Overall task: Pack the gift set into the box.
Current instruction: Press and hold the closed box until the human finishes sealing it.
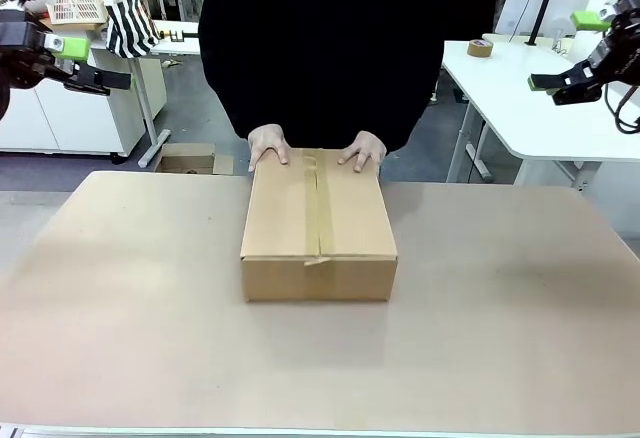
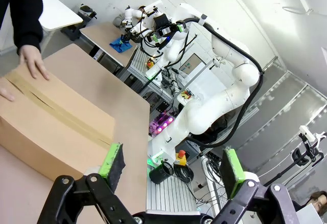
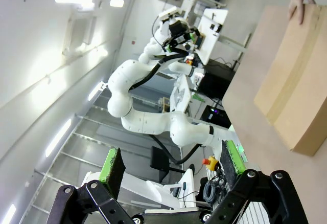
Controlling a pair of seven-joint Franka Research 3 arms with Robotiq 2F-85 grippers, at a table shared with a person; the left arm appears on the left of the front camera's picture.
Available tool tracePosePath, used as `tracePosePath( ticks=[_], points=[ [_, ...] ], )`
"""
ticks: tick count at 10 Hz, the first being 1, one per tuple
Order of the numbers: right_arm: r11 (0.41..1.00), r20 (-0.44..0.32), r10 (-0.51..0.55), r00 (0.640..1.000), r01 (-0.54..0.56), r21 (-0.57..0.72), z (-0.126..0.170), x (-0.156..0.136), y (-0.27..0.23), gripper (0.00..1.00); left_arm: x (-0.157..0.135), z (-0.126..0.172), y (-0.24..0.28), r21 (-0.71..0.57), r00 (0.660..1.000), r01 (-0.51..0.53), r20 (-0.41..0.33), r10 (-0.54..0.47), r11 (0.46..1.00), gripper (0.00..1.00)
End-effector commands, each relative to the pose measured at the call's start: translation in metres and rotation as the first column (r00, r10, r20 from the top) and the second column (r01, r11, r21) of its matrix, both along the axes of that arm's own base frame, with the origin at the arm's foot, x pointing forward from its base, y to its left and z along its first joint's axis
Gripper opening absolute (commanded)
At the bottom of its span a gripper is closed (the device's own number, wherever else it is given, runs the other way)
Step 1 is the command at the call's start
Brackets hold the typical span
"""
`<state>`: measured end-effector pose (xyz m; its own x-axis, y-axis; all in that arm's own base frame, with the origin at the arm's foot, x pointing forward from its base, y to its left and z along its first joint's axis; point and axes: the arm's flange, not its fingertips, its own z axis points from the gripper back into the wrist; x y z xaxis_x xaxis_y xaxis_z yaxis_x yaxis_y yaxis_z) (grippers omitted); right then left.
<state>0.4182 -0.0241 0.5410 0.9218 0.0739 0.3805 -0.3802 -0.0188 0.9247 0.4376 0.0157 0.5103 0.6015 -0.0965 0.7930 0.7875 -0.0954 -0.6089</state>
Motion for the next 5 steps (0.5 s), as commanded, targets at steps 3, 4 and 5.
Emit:
tracePosePath(
  ticks=[3, 4, 5],
  points=[
    [1.000, 0.004, -0.002, 1.000, 0.002, -0.019, 0.0015, -0.0011, -0.0006, 1.00, -0.0038, 0.0021, 0.0012, 0.011, 1.000, 0.006, -0.012, -0.006, 1.000, 1.00],
    [1.000, 0.004, -0.002, 1.000, 0.002, -0.019, 0.0015, -0.0011, -0.0006, 1.00, -0.0038, 0.0021, 0.0012, 0.011, 1.000, 0.006, -0.012, -0.006, 1.000, 1.00],
    [1.000, 0.004, -0.002, 1.000, 0.002, -0.019, 0.0015, -0.0011, -0.0006, 1.00, -0.0038, 0.0021, 0.0012, 0.011, 1.000, 0.006, -0.012, -0.006, 1.000, 1.00]
  ],
)
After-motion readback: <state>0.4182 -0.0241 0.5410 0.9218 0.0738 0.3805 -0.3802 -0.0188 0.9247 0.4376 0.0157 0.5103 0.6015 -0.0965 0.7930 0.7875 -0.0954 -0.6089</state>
